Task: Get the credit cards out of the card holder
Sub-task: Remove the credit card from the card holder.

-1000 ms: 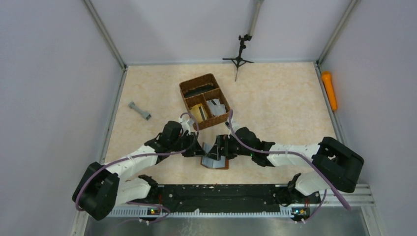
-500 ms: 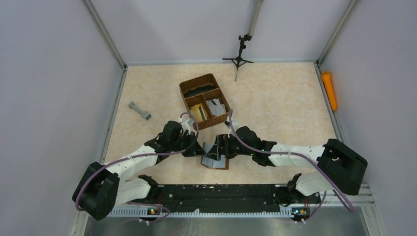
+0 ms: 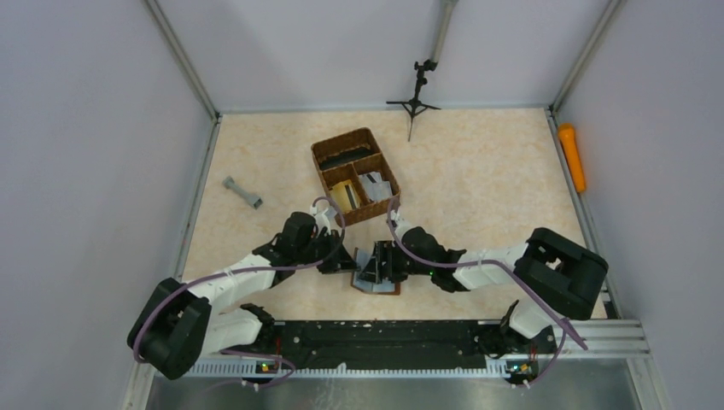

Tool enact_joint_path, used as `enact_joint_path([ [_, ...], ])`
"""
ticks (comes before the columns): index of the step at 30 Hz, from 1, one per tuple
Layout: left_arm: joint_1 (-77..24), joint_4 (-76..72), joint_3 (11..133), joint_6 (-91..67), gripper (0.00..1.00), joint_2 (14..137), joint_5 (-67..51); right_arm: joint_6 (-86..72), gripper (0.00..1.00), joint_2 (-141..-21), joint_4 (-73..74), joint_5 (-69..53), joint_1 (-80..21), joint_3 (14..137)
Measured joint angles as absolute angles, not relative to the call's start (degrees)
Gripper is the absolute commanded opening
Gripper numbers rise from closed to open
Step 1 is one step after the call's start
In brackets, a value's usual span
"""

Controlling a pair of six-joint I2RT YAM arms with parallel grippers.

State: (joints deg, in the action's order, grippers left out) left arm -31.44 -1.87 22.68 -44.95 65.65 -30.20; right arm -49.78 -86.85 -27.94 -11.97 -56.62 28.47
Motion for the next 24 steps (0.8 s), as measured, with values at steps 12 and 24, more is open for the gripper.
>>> enact_joint_path([
  [12, -31.4, -2.5, 22.4, -45.2, 0.0, 66.3, -30.3, -50.5, 0.17, -88.6, -29.0, -11.0, -56.8, 27.9],
  [24, -31.4, -1.5, 22.4, -44.0, 0.01, 65.7, -29.3, -48.4, 0.58, -82.3, -15.6, -3.8, -56.9, 28.2],
])
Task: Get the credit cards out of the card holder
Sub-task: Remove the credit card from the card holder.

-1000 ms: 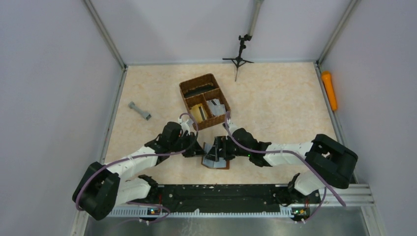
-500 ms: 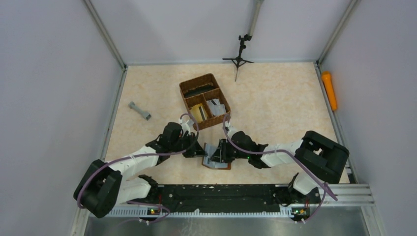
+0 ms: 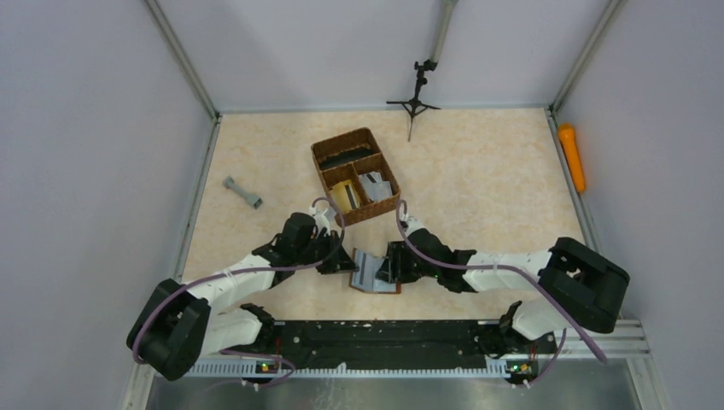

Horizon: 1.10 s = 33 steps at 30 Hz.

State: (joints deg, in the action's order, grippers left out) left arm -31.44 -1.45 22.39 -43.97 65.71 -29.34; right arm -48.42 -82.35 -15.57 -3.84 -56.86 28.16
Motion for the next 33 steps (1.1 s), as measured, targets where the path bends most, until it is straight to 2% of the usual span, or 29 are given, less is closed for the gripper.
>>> enact_joint_path([
  [2, -31.4, -1.3, 22.4, -43.7, 0.01, 65.5, -29.1, -47.9, 0.68, -80.4, -12.6, -2.1, -56.9, 28.1],
  [6, -31.4, -1.2, 22.4, -43.4, 0.02, 65.4, -28.9, -46.4, 0.7, -75.2, -7.4, 1.3, -56.9, 28.2],
  [14, -31.4, -1.1, 22.4, -43.4, 0.03, 65.4, -28.9, -44.4, 0.58, -67.1, -0.4, 3.8, -56.9, 28.3],
  [16, -31.4, -1.1, 22.4, -43.4, 0.03, 65.4, -28.9, -44.1, 0.52, -66.9, -0.6, 3.0, -56.9, 28.9],
  [19, -31.4, -1.1, 22.4, -43.4, 0.04, 65.4, -28.9, -43.5, 0.4, -68.2, -1.8, 0.3, -56.9, 30.6],
  [26, -31.4, -1.0, 22.4, -43.4, 0.09, 65.4, -28.9, -44.3, 0.33, -78.1, -9.4, -5.1, -56.9, 32.3],
  [30, -31.4, -1.0, 22.4, -43.4, 0.2, 65.4, -28.9, -45.2, 0.28, -84.0, -12.5, -6.6, -56.9, 32.3],
  [32, -31.4, -1.0, 22.4, -43.4, 0.39, 65.4, -28.9, -45.6, 0.28, -86.2, -13.7, -7.2, -56.9, 32.2],
  [33, -31.4, -1.0, 22.4, -43.5, 0.44, 65.4, -28.9, -45.7, 0.27, -86.8, -14.1, -7.3, -56.9, 32.2],
])
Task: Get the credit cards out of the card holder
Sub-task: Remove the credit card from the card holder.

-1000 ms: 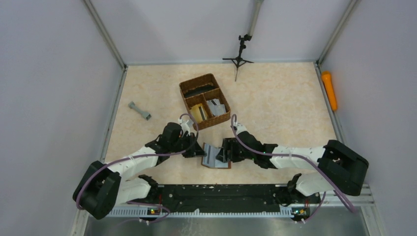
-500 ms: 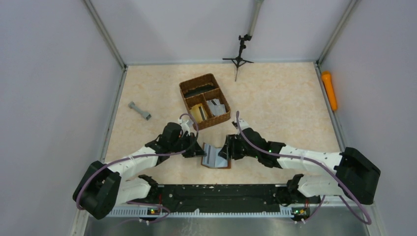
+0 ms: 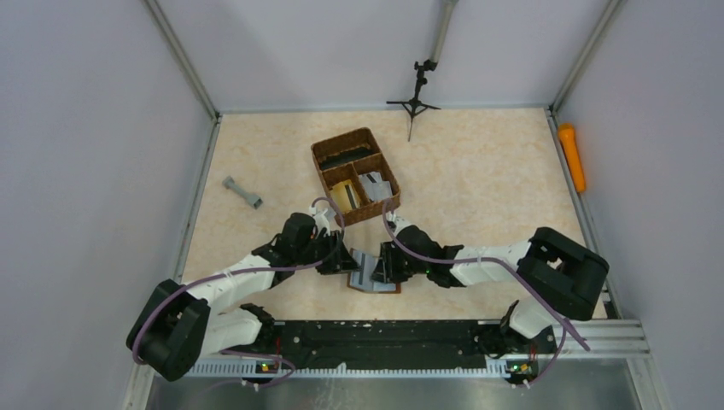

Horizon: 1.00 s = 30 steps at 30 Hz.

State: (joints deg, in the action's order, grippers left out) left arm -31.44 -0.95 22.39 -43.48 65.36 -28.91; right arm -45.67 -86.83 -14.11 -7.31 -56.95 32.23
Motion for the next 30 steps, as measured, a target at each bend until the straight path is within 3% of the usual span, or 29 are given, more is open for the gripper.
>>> enact_joint_path([
  [4, -31.4, -1.4, 22.4, -43.5, 0.53, 65.4, -29.3, -46.3, 0.27, -88.0, -15.9, -8.1, -56.9, 32.2],
  [10, -31.4, -2.6, 22.4, -43.6, 0.51, 67.4, -29.4, -46.3, 0.27, -88.0, -17.8, -9.0, -56.9, 32.2],
  [21, -31.4, -7.1, 21.6, -45.6, 0.0, 71.9, -30.3, -46.8, 0.25, -87.9, -20.4, -8.8, -56.9, 29.8],
  [24, -31.6, -8.7, 21.5, -46.2, 0.0, 71.9, -30.8, -47.2, 0.31, -86.9, -20.5, -7.9, -56.9, 28.7],
  [26, -31.6, -9.7, 21.2, -46.5, 0.0, 71.9, -30.9, -47.3, 0.4, -85.3, -20.2, -7.0, -56.9, 27.8],
  [30, -31.6, -12.6, 19.8, -47.5, 0.0, 71.9, -32.1, -48.7, 0.45, -79.4, -21.1, -5.3, -56.4, 24.2],
])
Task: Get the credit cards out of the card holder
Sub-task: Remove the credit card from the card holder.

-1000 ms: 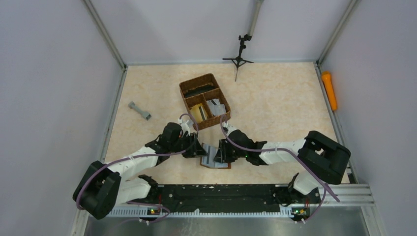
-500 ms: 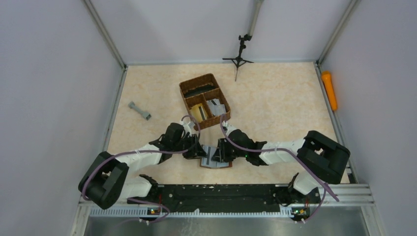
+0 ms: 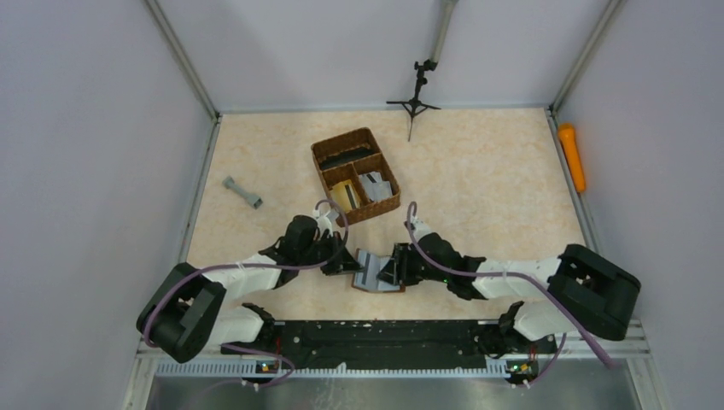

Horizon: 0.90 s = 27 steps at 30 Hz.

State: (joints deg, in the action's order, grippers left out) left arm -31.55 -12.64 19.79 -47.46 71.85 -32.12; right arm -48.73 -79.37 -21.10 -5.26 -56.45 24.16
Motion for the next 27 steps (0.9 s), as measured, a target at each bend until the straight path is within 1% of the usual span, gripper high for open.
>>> enact_joint_path([
  [4, -31.6, -14.6, 18.8, -49.1, 0.0, 71.5, -33.5, -51.4, 0.47, -72.1, -24.3, -5.3, -54.5, 18.2],
  [8, -31.6, -14.4, 18.6, -50.2, 0.0, 68.0, -33.6, -53.7, 0.47, -68.9, -25.8, -7.2, -53.2, 16.9],
  [13, -31.6, -12.1, 18.8, -50.8, 0.0, 62.1, -33.6, -55.9, 0.49, -67.5, -29.5, -10.3, -53.1, 16.9],
  [22, -31.6, -11.2, 18.8, -53.5, 0.0, 58.3, -34.4, -58.7, 0.5, -67.7, -32.2, -13.5, -52.7, 16.9],
  [27, -31.6, -13.4, 18.7, -55.5, 0.0, 56.1, -36.3, -60.5, 0.48, -68.4, -34.7, -14.5, -51.6, 16.8],
])
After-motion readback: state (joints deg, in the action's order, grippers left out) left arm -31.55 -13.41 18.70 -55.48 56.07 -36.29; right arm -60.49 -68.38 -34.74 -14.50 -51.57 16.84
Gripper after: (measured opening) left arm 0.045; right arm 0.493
